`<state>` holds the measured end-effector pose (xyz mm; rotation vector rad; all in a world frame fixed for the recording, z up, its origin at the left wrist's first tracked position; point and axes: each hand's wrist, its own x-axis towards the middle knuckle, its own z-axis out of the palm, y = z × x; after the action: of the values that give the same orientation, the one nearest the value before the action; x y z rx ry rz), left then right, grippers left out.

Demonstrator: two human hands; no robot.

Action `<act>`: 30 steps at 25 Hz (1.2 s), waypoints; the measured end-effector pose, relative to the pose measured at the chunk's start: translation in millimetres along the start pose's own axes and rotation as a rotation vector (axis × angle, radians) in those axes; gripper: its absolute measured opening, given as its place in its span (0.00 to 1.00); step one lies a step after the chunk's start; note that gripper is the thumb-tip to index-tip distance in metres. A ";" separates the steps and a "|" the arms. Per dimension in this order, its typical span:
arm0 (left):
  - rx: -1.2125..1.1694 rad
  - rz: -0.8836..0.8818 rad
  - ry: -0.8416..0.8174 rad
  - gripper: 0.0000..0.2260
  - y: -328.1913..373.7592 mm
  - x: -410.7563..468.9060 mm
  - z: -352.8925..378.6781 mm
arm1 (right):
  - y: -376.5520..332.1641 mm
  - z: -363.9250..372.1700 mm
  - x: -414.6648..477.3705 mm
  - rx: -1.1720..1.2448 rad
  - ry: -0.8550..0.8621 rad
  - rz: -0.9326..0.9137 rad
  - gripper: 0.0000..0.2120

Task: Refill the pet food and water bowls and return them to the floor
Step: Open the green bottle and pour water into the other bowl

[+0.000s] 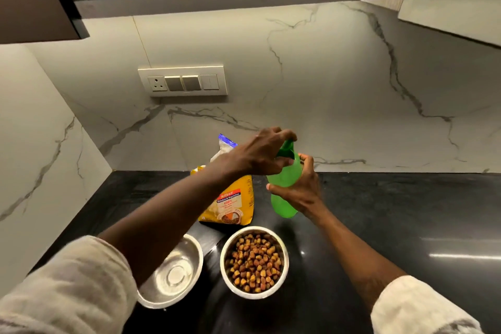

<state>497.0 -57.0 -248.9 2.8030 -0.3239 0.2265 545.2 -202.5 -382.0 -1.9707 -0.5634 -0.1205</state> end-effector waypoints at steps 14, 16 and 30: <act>0.055 -0.759 -0.008 0.29 -2.9 -142.9 -107.6 | -121.3 41.0 -54.2 -0.240 -0.207 -0.515 0.54; -0.054 -0.876 -0.102 0.34 -14.4 -162.7 -117.0 | -127.7 48.6 -59.4 -0.270 -0.246 -0.553 0.53; -0.272 -0.800 -0.036 0.38 -74.1 -246.8 -109.7 | -161.8 103.2 -86.0 -0.340 -0.326 -0.609 0.53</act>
<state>264.7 95.4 -213.8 2.4351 0.7003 -0.0531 381.7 -83.7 -323.6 -2.0928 -1.4277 -0.2894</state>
